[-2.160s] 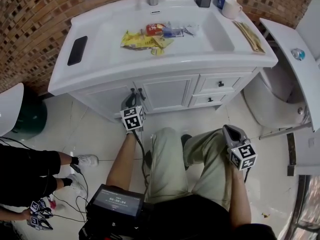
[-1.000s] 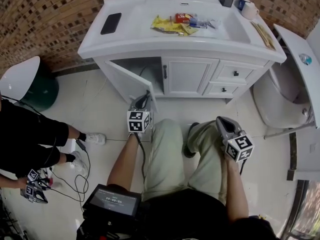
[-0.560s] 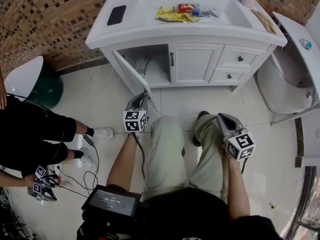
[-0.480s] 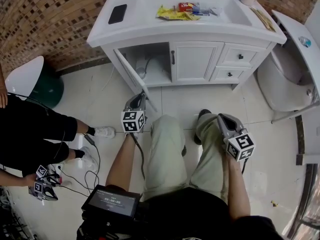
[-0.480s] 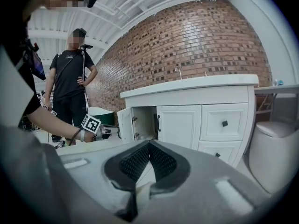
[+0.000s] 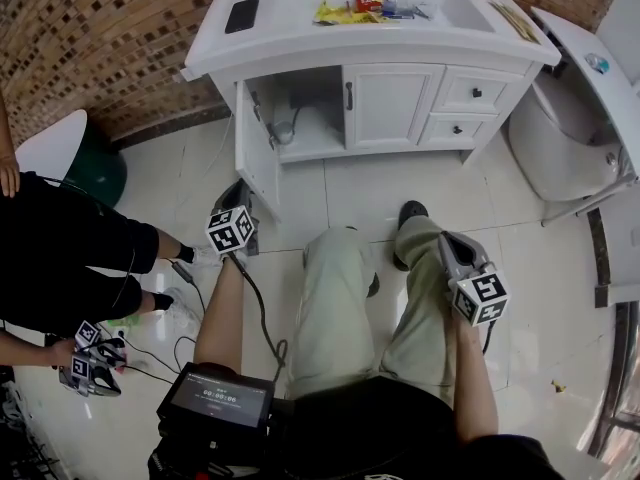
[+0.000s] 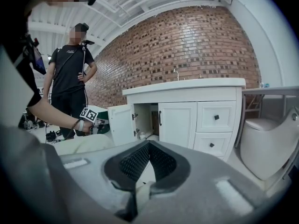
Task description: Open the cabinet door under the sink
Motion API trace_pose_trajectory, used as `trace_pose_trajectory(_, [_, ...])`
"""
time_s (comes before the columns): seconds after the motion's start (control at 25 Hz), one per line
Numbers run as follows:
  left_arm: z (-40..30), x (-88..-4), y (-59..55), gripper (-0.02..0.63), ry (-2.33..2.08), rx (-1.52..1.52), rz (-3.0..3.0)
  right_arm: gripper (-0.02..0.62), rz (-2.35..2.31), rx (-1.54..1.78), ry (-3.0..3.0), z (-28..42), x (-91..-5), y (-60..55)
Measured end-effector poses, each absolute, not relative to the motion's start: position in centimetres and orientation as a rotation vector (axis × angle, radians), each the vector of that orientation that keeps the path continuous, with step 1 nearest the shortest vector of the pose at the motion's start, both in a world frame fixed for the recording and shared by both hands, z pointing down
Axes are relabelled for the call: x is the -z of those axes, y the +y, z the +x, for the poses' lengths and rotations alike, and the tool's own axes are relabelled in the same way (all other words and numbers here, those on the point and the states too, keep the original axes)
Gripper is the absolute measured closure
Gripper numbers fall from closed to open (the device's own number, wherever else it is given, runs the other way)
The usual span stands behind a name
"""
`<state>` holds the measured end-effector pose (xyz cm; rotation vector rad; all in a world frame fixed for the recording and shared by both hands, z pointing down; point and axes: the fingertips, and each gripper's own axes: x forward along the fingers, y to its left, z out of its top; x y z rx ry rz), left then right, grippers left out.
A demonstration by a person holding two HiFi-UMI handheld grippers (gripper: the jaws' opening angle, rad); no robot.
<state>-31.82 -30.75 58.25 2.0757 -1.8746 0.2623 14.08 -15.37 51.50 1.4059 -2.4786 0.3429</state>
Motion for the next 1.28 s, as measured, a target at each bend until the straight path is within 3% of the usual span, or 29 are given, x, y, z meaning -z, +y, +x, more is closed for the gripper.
trace_pose_trajectory(0.28, [-34.7,-58.2,-30.4,0.568,-1.879,-0.393,2.038,0.603,1.399,-0.366,-2.438,12.8,-53.1,-10.5])
trace_pose_trajectory(0.52, [-34.2,-58.2,-25.2,0.563,-1.864,-0.240,1.968,0.603,1.449,-0.251,-2.306,12.6,-51.7,-4.6])
trace_pose_trajectory(0.76, [-26.5,-54.6,-15.6,0.589,-1.680,-0.072,2.152,0.603,1.534,-0.306,-2.376,13.4,-49.8,1.0])
trace_pose_trajectory(1.0, [-16.1,-49.5,-4.3,0.589,-1.402,-0.100,2.458,0.603,1.583,-0.307,-2.351,13.1,-50.3,6.6])
trace_pose_trajectory(1.28, [-13.2,-47.3,6.2,0.590,-1.277,-0.174,2.614,0.603,1.583,-0.307,-2.428,10.2,-49.9,10.9])
